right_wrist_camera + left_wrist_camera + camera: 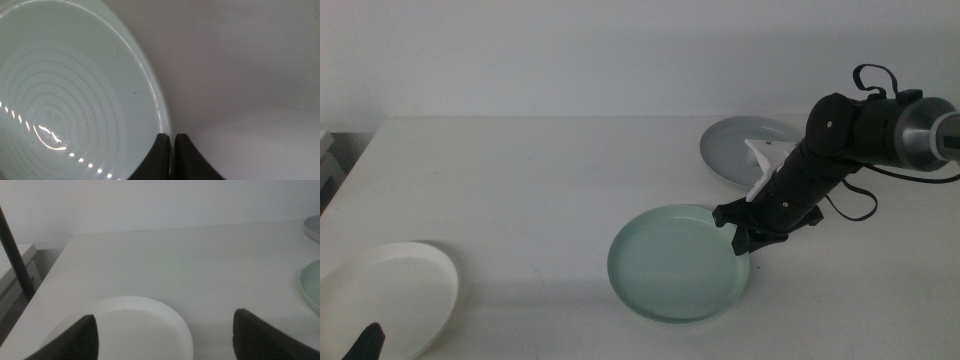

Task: Stack the three bowls on top of each other.

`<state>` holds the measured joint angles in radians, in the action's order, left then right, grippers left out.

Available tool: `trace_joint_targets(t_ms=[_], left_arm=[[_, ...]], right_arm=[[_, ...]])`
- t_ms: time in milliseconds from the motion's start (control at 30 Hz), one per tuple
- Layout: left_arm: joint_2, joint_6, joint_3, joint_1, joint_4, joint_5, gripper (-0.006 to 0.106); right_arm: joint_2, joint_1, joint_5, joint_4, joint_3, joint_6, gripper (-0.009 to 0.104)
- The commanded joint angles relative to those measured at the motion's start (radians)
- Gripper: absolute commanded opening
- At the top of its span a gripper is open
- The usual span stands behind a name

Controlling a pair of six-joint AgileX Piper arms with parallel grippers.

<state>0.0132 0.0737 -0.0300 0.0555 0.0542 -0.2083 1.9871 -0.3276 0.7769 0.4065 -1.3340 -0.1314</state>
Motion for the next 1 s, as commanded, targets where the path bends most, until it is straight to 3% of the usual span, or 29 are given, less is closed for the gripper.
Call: trace_joint_targets(t_ms=[0, 333, 500, 567, 833, 967], left_arm=[[0.015, -0.007, -0.005, 0.000, 0.004, 0.079, 0.086], [0.015, -0.007, -0.005, 0.000, 0.004, 0.079, 0.086], [0.015, -0.007, -0.005, 0.000, 0.004, 0.079, 0.086], [0.015, -0.007, -0.005, 0.000, 0.004, 0.079, 0.086], [0.015, -0.007, -0.005, 0.000, 0.004, 0.079, 0.086], [0.015, -0.007, -0.005, 0.000, 0.004, 0.079, 0.086]], right_arm=[[-0.043, 0.000, -0.029, 0.022, -0.034, -0.036, 0.008], [-0.067, 0.007, -0.009, 0.020, -0.061, -0.061, 0.050], [-0.131, 0.041, 0.080, -0.005, -0.163, -0.017, 0.052], [-0.142, 0.056, 0.090, -0.049, -0.221, 0.023, 0.050], [-0.064, 0.116, 0.087, -0.322, -0.464, 0.198, 0.051], [0.019, 0.151, 0.085, -0.383, -0.542, 0.222, 0.055]])
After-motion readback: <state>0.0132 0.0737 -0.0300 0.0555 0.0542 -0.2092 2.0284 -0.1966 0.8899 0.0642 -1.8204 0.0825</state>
